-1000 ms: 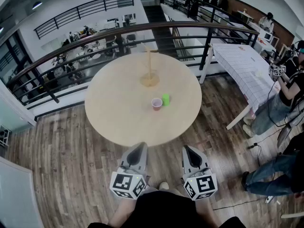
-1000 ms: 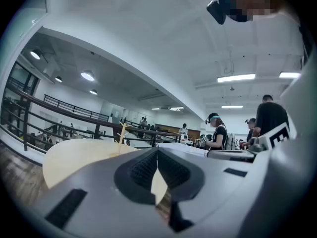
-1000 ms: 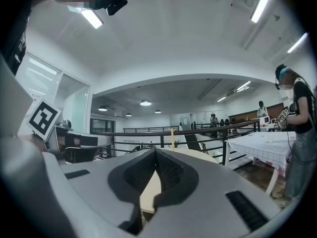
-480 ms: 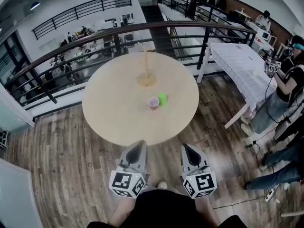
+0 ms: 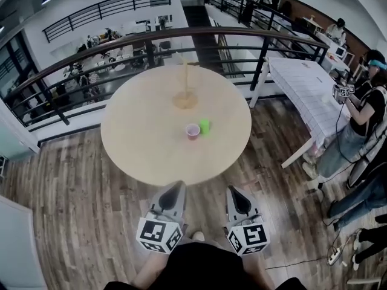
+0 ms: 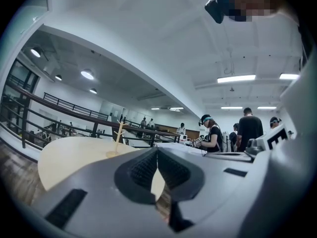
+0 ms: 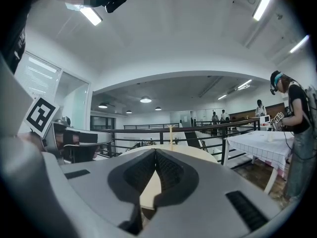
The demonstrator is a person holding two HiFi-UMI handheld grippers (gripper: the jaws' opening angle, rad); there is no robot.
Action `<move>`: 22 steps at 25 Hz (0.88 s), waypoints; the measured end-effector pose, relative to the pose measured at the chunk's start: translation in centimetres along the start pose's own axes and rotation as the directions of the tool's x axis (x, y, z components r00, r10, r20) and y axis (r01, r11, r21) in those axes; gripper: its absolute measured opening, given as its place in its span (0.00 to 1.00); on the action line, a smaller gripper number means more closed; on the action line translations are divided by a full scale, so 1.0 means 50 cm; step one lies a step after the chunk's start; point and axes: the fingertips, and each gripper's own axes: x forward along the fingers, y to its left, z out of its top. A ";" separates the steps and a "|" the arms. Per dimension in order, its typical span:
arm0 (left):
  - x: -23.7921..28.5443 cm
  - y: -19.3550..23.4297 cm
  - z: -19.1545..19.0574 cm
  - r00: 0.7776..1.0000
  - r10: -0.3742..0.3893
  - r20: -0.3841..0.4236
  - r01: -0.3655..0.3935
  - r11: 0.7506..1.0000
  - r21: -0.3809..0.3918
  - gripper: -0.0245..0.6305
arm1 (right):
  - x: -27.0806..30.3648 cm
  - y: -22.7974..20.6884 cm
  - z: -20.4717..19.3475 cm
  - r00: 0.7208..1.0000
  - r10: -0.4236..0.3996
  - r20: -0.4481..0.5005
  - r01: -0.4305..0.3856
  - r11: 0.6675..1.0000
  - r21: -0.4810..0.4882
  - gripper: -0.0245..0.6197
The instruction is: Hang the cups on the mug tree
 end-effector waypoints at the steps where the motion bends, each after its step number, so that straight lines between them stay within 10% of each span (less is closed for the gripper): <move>1: 0.002 -0.002 -0.004 1.000 -0.001 -0.004 0.001 1.000 0.001 0.06 | 0.001 -0.002 -0.004 1.000 -0.001 -0.002 0.001 1.000 0.003 0.05; 22: -0.015 0.062 -0.024 0.987 0.157 -0.039 -0.157 0.988 -0.007 0.06 | 0.096 0.011 -0.045 0.991 0.132 -0.032 -0.130 0.990 0.059 0.05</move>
